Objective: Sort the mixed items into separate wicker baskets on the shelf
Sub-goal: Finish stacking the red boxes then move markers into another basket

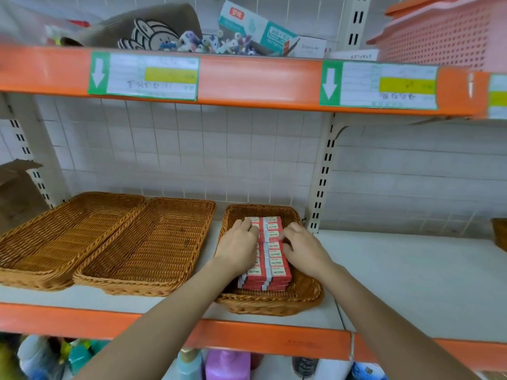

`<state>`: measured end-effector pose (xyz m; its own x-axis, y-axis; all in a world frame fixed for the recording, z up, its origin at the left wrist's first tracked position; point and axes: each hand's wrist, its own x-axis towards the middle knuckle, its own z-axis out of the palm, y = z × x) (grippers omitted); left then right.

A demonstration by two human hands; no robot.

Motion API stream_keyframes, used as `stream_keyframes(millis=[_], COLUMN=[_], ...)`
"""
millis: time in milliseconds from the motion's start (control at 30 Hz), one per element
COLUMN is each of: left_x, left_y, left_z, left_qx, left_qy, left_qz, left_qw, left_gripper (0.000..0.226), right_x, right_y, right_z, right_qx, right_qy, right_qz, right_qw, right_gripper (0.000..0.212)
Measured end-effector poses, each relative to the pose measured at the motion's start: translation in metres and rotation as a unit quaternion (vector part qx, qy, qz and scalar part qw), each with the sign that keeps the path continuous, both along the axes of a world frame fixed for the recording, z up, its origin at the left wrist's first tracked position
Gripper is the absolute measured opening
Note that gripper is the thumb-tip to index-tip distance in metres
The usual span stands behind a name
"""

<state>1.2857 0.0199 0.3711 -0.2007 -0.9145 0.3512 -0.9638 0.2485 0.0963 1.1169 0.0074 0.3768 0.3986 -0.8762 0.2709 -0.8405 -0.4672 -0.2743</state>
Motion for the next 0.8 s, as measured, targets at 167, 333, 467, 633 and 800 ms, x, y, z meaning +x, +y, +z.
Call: stream_keyframes(millis=[167, 333, 467, 633, 800], left_x=[-0.013, -0.032, -0.069, -0.124, -0.172], left_y=[0.016, 0.031, 0.071, 0.128, 0.15], left_z=[0.001, -0.007, 0.002, 0.009, 0.005], left_qx=[0.107, 0.212, 0.225, 0.184, 0.139], left_qy=[-0.054, -0.059, -0.037, -0.034, -0.073], left_qz=[0.03, 0.045, 0.058, 0.056, 0.046], left_qw=[0.992, 0.974, 0.972, 0.981, 0.987], left_gripper=[0.048, 0.062, 0.063, 0.067, 0.071], right_x=[-0.015, -0.046, -0.084, -0.13, -0.181], right_y=[0.022, 0.058, 0.088, 0.123, 0.148], right_z=[0.004, 0.012, 0.007, -0.002, -0.008], right_qx=[0.07, 0.205, 0.211, 0.203, 0.188], right_qy=[0.074, 0.108, 0.108, 0.101, 0.124], right_qz=[0.002, 0.001, 0.01, 0.012, 0.005], right_qw=[0.995, 0.973, 0.971, 0.974, 0.974], right_gripper=[0.053, 0.075, 0.074, 0.074, 0.072])
